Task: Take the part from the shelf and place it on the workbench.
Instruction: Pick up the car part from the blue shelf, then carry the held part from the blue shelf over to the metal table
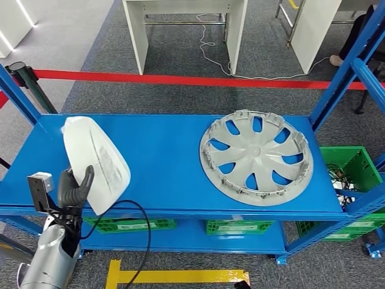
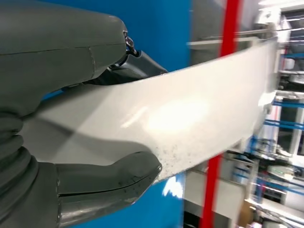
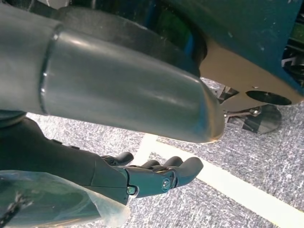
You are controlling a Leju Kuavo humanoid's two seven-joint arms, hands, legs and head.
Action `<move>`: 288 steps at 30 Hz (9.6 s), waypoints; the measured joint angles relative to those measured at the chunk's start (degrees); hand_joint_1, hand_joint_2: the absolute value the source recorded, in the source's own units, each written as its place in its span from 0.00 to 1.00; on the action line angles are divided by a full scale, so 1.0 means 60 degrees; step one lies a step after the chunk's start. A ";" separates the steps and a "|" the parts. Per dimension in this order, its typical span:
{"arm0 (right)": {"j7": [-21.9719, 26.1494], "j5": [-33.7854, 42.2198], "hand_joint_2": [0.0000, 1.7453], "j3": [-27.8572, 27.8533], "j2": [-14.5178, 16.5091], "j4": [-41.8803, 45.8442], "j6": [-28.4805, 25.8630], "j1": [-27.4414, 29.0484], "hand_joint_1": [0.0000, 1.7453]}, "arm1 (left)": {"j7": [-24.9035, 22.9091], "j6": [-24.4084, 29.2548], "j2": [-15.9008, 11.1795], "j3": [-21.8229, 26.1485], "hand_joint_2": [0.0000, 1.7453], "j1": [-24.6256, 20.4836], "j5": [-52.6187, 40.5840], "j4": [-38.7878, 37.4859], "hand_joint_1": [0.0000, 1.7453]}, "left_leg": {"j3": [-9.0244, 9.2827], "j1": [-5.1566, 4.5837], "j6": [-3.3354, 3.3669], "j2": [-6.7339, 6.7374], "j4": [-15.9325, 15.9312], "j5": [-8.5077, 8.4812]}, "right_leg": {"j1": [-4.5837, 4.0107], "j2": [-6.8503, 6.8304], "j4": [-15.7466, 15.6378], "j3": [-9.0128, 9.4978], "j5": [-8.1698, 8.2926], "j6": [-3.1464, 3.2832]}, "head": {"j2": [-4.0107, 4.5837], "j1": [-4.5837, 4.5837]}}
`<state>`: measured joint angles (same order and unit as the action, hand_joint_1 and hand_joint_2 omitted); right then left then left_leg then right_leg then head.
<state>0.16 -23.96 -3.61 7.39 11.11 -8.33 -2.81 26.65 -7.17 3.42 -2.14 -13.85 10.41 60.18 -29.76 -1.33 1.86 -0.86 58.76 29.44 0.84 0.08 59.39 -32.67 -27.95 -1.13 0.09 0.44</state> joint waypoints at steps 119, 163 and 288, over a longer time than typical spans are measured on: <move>0.1038 0.0008 0.00 -0.1225 -0.0018 -0.0111 0.0877 0.0299 0.00 | 0.2264 -0.0226 0.0665 -0.1320 1.00 0.4698 -0.0198 0.6580 1.00 | -0.1211 0.0045 -0.0166 -0.0591 -0.0221 -0.1261 | -0.0113 0.0430 -0.0810 0.1320 -0.0841 0.0174 | 0.0000 0.0025; 0.0839 -0.0362 0.00 -0.1145 0.0142 -0.0121 0.0819 0.0284 0.00 | 0.2263 -0.0110 0.0633 -0.1257 1.00 0.4596 -0.0164 0.6521 1.00 | -0.0471 0.0177 -0.0328 0.0723 -0.0108 -0.0371 | -0.0076 -0.1076 -0.0418 0.0657 -0.0432 -0.0008 | 0.0000 -0.0128; 0.0829 -0.0781 0.00 -0.0933 0.0220 -0.0129 0.1189 0.0261 0.00 | 0.2268 -0.0182 0.0555 -0.1351 1.00 0.4462 -0.0722 0.6321 1.00 | -0.0757 0.0159 -0.0270 0.0719 0.0135 -0.0432 | -0.0041 -0.1099 -0.0230 0.0601 -0.0590 -0.0121 | 0.0000 -0.0100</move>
<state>5.13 -28.65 -9.20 8.71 10.33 -1.19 -1.24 40.26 -8.26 6.74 -10.25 12.92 6.08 98.10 -34.30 -0.38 0.24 3.45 59.57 26.85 0.60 -6.51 58.01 -29.07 -31.50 -1.86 0.09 -0.16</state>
